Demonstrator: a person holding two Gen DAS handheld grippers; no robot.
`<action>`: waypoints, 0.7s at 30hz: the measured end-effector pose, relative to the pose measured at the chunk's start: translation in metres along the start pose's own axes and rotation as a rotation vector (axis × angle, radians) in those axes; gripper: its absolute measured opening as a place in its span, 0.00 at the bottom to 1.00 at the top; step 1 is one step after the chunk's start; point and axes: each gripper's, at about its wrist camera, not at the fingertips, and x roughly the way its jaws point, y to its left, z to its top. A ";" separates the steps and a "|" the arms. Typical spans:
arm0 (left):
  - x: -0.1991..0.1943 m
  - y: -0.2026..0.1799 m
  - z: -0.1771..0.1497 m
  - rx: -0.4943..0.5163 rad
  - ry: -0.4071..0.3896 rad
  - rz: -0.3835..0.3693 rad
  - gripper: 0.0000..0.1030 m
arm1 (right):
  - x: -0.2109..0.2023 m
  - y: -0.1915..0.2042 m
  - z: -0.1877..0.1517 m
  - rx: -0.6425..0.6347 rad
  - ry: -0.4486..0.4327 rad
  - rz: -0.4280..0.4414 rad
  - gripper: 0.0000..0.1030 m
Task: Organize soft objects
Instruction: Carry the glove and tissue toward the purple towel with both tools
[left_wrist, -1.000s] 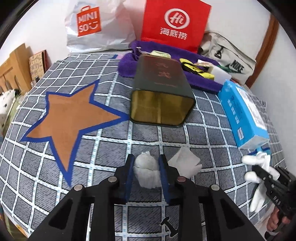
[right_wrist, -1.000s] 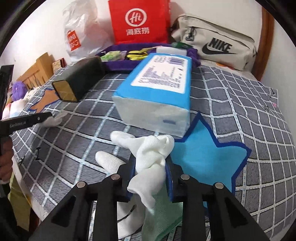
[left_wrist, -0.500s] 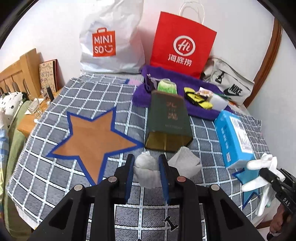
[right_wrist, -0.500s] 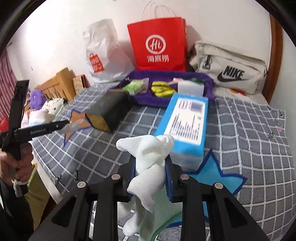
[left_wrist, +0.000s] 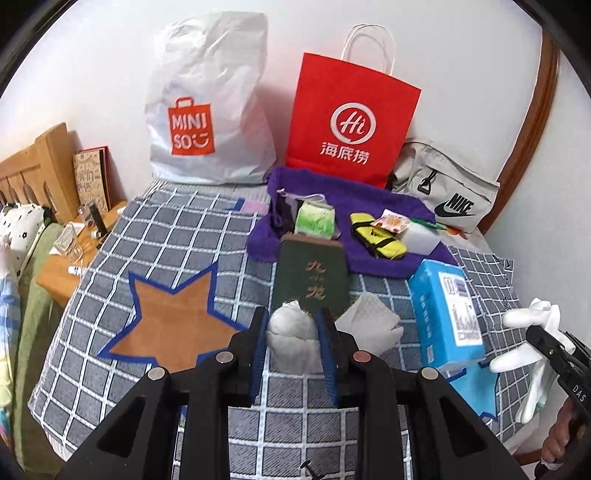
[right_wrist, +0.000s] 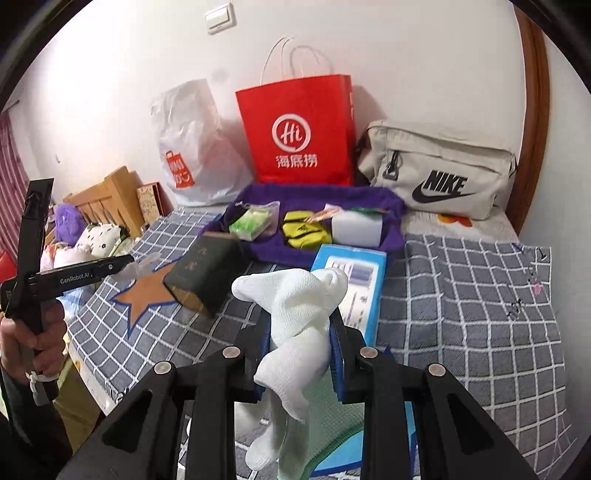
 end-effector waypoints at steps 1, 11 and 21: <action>0.001 -0.002 0.004 0.005 0.000 -0.001 0.25 | -0.001 -0.002 0.004 0.001 -0.004 -0.001 0.26; 0.008 -0.010 0.027 0.011 -0.008 0.004 0.24 | 0.012 -0.010 0.031 0.007 -0.020 0.004 0.26; 0.033 -0.008 0.049 0.006 0.008 0.005 0.25 | 0.043 -0.018 0.060 0.018 -0.024 0.026 0.26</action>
